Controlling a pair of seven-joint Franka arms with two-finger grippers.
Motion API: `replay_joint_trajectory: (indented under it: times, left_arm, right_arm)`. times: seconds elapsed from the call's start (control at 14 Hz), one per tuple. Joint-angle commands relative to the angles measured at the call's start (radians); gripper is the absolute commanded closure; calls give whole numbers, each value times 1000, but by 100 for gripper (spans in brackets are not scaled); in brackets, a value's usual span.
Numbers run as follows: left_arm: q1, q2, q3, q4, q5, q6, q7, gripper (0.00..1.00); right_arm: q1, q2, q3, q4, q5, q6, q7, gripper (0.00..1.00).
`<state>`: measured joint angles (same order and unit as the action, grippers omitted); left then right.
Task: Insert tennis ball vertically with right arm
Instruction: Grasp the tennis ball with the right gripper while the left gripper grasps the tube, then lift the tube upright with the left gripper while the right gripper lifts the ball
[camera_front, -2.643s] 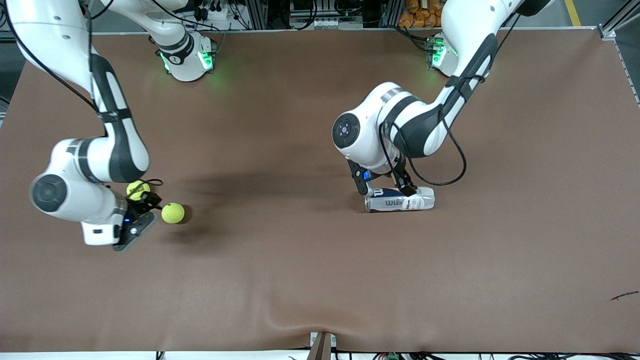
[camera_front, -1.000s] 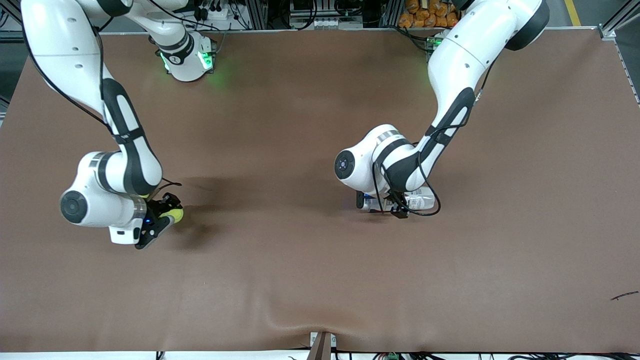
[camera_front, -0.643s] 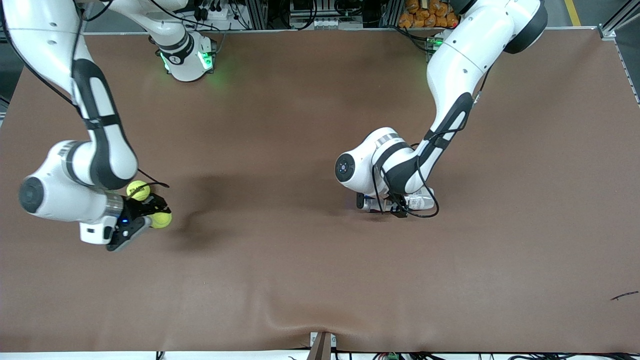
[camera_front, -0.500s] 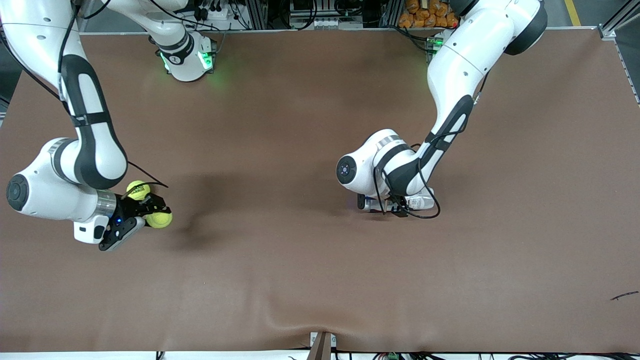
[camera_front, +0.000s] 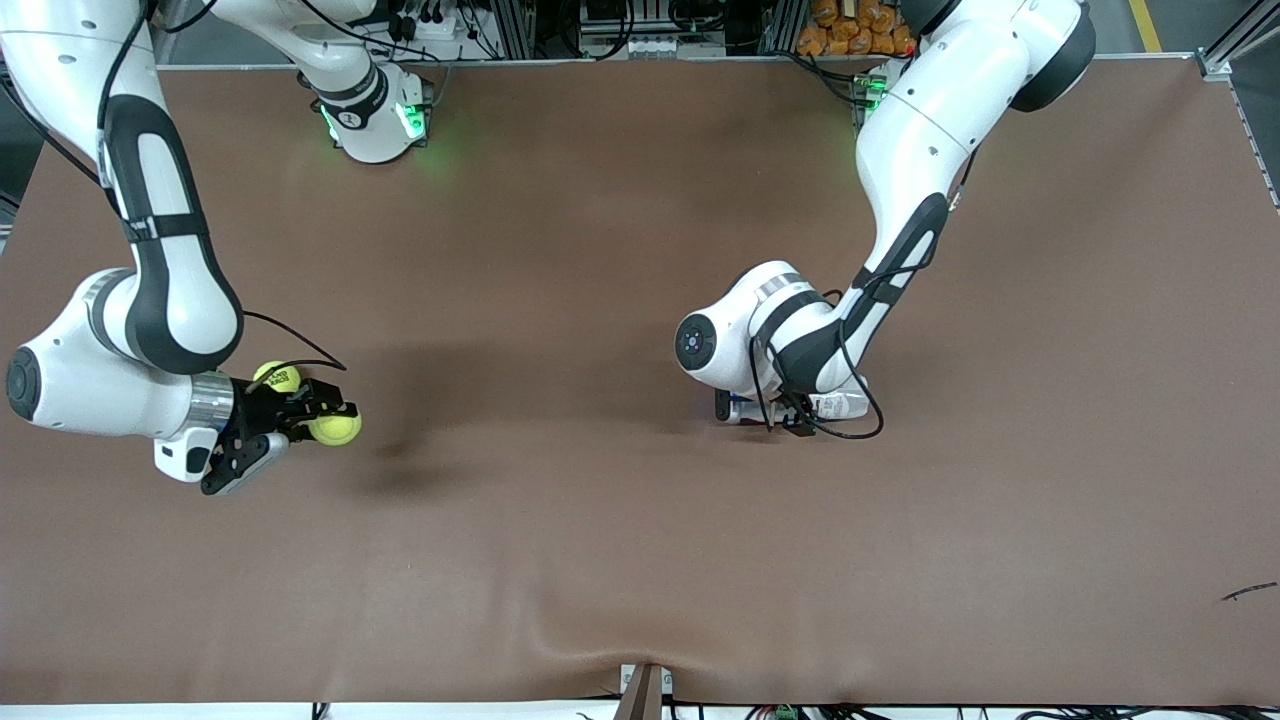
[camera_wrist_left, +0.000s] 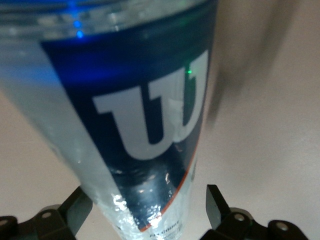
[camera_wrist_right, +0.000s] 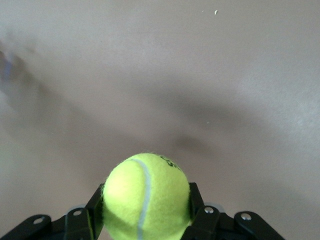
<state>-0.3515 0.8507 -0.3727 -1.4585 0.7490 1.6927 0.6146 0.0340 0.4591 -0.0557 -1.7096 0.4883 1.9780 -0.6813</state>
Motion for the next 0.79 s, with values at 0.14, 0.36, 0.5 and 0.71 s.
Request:
replay_joint_trajectory:
  times: [0.14, 0.36, 0.5, 0.71]
  left_arm:
    - [3, 27, -2, 20, -11, 15, -15, 3]
    - [2, 37, -2, 20, -13, 15, -16, 14]
    - [2, 48, -3, 23, -13, 16, -18, 18]
    - [-3, 44, -3, 24, -13, 15, -21, 22]
  right_arm:
    - [17, -51, 5, -10, 16, -60, 170, 80]
    - [29, -57, 5, -12, 16, -73, 316, 80]
    - [34, -57, 5, -12, 18, -77, 342, 80]
    - [43, -65, 5, -10, 32, -99, 491, 80]
